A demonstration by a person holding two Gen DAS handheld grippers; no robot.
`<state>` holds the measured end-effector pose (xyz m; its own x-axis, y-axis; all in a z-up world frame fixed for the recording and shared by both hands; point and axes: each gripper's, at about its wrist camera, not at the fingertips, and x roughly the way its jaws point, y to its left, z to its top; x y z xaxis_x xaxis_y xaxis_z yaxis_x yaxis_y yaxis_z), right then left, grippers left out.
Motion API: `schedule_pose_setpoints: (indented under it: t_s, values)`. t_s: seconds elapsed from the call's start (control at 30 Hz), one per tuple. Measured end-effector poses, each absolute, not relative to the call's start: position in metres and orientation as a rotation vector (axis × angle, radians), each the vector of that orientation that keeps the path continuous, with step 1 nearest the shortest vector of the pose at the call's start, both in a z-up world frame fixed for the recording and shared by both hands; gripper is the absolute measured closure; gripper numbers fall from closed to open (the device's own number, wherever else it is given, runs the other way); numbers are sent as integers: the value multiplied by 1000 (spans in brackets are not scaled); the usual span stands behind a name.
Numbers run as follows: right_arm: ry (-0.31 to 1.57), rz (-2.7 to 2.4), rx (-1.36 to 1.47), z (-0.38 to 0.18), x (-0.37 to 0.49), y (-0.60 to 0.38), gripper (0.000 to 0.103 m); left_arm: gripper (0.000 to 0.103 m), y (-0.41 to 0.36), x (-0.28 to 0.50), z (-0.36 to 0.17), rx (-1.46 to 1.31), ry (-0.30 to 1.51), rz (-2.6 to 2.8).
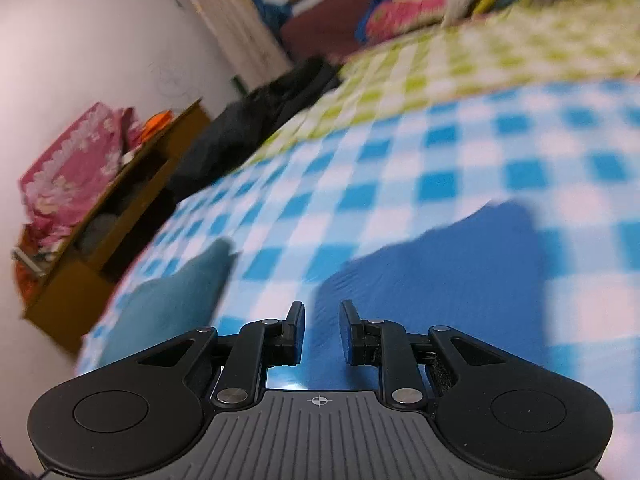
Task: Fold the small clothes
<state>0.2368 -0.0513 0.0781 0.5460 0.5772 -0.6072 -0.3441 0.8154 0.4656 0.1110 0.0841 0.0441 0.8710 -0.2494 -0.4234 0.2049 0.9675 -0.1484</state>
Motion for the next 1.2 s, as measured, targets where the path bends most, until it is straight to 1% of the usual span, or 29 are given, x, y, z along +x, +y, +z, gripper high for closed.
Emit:
schedule_pose_setpoints:
  t_s: [0.07,0.1,0.2,0.37,0.47,0.57,0.67,0.73,0.9,1.07,1.1,1.2]
  values:
    - [791,490,249,81,230,-69,82,86,83,129,41,-101,467,-223]
    - [780,461,224,80,227,-77,79,86,83,137,39,-106,479,-211]
    - [796,410,192,70,219,-100,77,86,87,151,30,-110,540,-193]
    - [839,407,89,43,201,-108,77,86,88,144,6,-102,640,-186]
    - [878,409,120,28,201,-113,75,86,86,133,2,-104,663,-189]
    - [871,423,146,31,200,-117,74,86,84,127,-3,-135,703,-210]
    - [855,436,159,37,199,-119,74,86,81,121,2,-116,699,-205]
    - [836,434,169,41,203,-120,74,86,84,120,15,-141,661,-211]
    - [797,417,216,44,230,-118,66,85,84,142,40,-139,573,-199]
    - [793,389,256,35,271,-112,66,84,90,183,27,-175,599,-143]
    - [801,391,257,32,277,-108,64,85,91,186,23,-182,615,-132]
    - [822,422,206,22,291,-89,64,84,90,182,8,-174,648,-124]
